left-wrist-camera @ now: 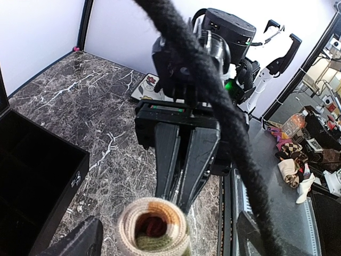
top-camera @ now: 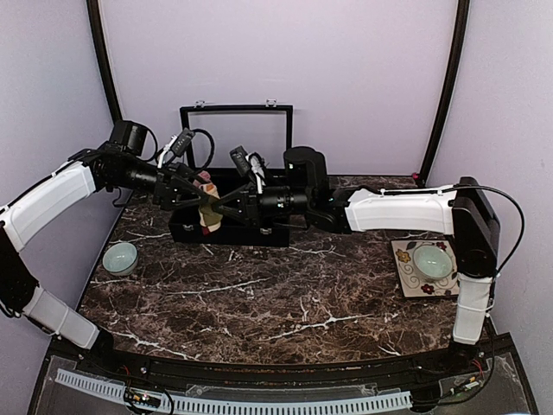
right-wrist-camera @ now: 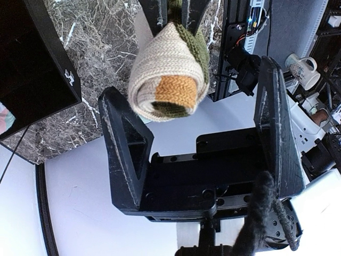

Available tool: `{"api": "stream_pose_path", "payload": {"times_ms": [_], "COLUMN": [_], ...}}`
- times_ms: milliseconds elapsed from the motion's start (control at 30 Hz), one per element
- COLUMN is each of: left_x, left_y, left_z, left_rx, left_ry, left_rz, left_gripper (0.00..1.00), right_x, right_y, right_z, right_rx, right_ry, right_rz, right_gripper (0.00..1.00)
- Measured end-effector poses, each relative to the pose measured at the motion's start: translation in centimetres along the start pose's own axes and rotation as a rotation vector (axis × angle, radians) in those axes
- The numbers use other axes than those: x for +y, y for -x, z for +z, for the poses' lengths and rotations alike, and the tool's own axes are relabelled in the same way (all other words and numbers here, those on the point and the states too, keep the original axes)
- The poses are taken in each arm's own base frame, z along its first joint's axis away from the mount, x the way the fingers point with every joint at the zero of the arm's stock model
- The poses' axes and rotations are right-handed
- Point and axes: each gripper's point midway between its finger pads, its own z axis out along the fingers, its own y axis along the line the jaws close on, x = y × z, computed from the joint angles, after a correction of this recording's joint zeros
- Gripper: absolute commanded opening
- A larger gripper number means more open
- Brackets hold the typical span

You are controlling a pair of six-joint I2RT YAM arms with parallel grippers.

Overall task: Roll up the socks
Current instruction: Pass from the right arm to the left

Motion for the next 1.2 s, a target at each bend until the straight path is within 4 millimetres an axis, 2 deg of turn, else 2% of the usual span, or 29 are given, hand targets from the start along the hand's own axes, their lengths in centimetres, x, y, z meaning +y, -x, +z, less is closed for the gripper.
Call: {"api": "stream_pose_path", "payload": {"times_ms": [33, 167, 233, 333, 467, 633, 733, 833, 933, 1067, 1100, 1200], "left_x": [0.05, 0.23, 0.28, 0.30, 0.42, 0.61, 0.58, 0.60, 0.57, 0.51, 0.57, 0.81], "left_y": [-0.06, 0.00, 0.13, 0.42, 0.66, 0.59, 0.37, 0.10, 0.02, 0.20, 0.21, 0.08], "left_z": [0.03, 0.09, 0.09, 0.09, 0.15, 0.36, 0.44, 0.52, 0.57, 0.71, 0.75, 0.96], "left_rx": [0.000, -0.006, -0.010, -0.019, -0.027, -0.028, -0.027, -0.024, -0.024, -0.031, -0.032, -0.031], "left_ry": [0.000, 0.005, 0.006, 0.005, 0.003, -0.008, -0.017, -0.020, -0.024, -0.033, -0.035, -0.044], "left_rz": [-0.004, -0.006, -0.001, 0.010, 0.014, -0.003, -0.010, -0.018, -0.018, -0.004, 0.000, -0.006], "left_gripper": [0.83, 0.61, 0.55, 0.55, 0.72, 0.73, 0.70, 0.58, 0.31, 0.05, 0.00, 0.00], "right_x": [0.03, 0.15, 0.24, 0.35, 0.47, 0.49, 0.49, 0.49, 0.50, 0.33, 0.24, -0.02], "right_y": [0.03, 0.17, 0.27, 0.38, 0.41, 0.40, 0.40, 0.40, 0.41, 0.26, 0.18, 0.02], "right_z": [0.00, 0.00, 0.01, 0.00, 0.00, 0.00, 0.00, 0.00, 0.00, 0.07, 0.08, 0.06], "right_rx": [-0.001, -0.006, -0.009, -0.012, -0.013, -0.012, -0.012, -0.012, -0.012, -0.010, -0.009, -0.004], "right_ry": [0.001, 0.007, 0.012, 0.018, 0.024, 0.025, 0.025, 0.025, 0.026, 0.023, 0.022, 0.016], "right_rz": [-0.001, -0.004, -0.004, -0.004, -0.003, 0.000, 0.001, 0.002, 0.003, 0.008, 0.011, 0.018], "right_gripper": [0.00, 0.00, 0.00, 0.00, 0.00, 0.00, 0.00, 0.00, 0.00, 0.00, 0.00, 0.00]}}
